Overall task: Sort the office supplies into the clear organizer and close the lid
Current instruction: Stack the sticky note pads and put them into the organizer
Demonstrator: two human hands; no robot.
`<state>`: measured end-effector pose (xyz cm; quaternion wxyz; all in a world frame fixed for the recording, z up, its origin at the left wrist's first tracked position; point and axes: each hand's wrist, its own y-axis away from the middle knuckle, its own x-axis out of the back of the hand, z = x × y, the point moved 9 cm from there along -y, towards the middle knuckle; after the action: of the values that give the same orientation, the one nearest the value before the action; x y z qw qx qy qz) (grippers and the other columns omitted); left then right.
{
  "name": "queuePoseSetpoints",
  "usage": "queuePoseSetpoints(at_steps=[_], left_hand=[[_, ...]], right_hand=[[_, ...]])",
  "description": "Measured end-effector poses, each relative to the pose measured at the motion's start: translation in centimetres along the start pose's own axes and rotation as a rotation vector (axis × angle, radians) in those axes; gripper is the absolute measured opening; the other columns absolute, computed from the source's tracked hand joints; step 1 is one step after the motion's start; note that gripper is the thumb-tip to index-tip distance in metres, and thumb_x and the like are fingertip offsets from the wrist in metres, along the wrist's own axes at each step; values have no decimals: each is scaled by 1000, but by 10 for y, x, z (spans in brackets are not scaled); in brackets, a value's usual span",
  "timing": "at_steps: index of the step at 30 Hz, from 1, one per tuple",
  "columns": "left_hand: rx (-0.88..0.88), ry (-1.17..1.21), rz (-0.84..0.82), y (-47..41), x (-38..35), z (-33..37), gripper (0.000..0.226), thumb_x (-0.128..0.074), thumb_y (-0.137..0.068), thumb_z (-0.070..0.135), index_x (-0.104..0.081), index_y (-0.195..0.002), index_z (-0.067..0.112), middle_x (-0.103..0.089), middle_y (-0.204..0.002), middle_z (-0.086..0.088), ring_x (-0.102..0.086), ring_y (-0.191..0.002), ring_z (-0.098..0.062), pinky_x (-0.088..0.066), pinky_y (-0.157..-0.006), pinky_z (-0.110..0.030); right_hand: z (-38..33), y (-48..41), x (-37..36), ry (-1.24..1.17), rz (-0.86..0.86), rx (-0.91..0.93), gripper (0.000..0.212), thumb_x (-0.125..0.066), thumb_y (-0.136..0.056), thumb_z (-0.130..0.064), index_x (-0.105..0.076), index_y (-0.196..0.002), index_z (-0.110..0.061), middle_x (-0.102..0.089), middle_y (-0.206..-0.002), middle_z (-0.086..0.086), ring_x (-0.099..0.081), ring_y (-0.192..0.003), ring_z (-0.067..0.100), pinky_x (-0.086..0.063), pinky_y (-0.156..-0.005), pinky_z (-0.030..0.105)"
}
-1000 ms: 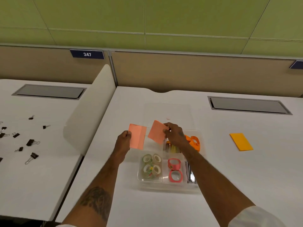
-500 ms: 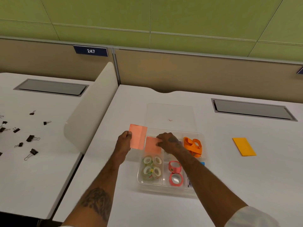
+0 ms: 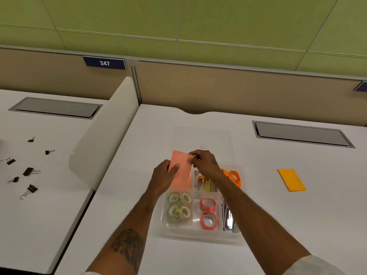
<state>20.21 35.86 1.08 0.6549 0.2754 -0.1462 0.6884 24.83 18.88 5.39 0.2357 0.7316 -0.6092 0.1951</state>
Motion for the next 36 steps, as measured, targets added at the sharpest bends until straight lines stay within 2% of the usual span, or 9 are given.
queuePoseSetpoints(at_steps=[2,6,8,10,17,21,23,32,36], left_hand=[[-89,-256,27,0,-3,-3,61,-53,-88,63,-49,-130,19,-54,-131,-4,-51,-119,-22,-47,-95,-39],[-174,-591,-60,1,-24,-26,104,-32,-78,86,-9,-154,20,-8,-164,-4,-9,-150,-23,-17,-119,-46],[-184,-649,-105,2,-34,-40,108,-23,-76,89,3,-155,19,5,-164,-4,4,-151,-22,-6,-120,-48],[-202,-687,-110,4,-39,-46,109,-21,-77,88,7,-155,18,8,-164,-5,6,-151,-23,-2,-119,-48],[-198,-698,-110,6,-37,-41,119,-5,-65,95,5,-154,16,4,-164,-4,-1,-151,-24,-8,-120,-50],[-188,-670,-110,8,-36,-37,125,-1,-61,97,8,-154,13,5,-164,-6,0,-151,-24,-8,-120,-50],[-177,-673,-113,8,-35,-38,126,0,-60,97,10,-153,13,7,-164,-6,2,-151,-24,-6,-120,-50],[-195,-750,-121,8,-33,-31,123,10,-55,96,15,-153,21,16,-162,-4,11,-150,-24,4,-120,-51],[-267,-810,-70,3,-32,-10,108,12,-63,92,26,-147,25,26,-159,-3,21,-148,-24,7,-120,-54]], right_hand=[[6,-1,7,16,49,2,24,-57,-93,-13,-69,-114,-11,-71,-100,6,-63,-79,14,-49,-72,18],[16,-3,14,69,100,0,29,-48,-97,-10,-66,-120,-9,-70,-113,10,-64,-95,19,-47,-83,20],[20,-3,10,112,87,2,30,-47,-97,-11,-64,-122,-11,-68,-117,10,-64,-98,22,-48,-85,24],[24,-3,4,122,76,4,30,-48,-97,-10,-64,-122,-15,-68,-116,11,-65,-86,20,-48,-72,20],[31,-2,-33,254,-30,32,22,-50,-97,-15,-64,-112,-21,-70,-107,8,-62,-82,17,-47,-68,22],[38,-1,-45,321,-59,12,21,-56,-95,-18,-66,-113,-21,-71,-108,7,-64,-91,21,-51,-74,26],[41,-2,-49,390,-82,1,25,-57,-95,-19,-66,-118,-19,-68,-117,6,-62,-102,22,-52,-88,33],[39,7,-22,630,-8,64,55,-44,-97,-47,-34,-147,-24,-28,-155,8,-22,-142,29,-31,-111,47],[48,21,7,778,51,59,78,-15,-87,-71,-6,-153,-30,10,-161,11,13,-148,31,-6,-117,55]])
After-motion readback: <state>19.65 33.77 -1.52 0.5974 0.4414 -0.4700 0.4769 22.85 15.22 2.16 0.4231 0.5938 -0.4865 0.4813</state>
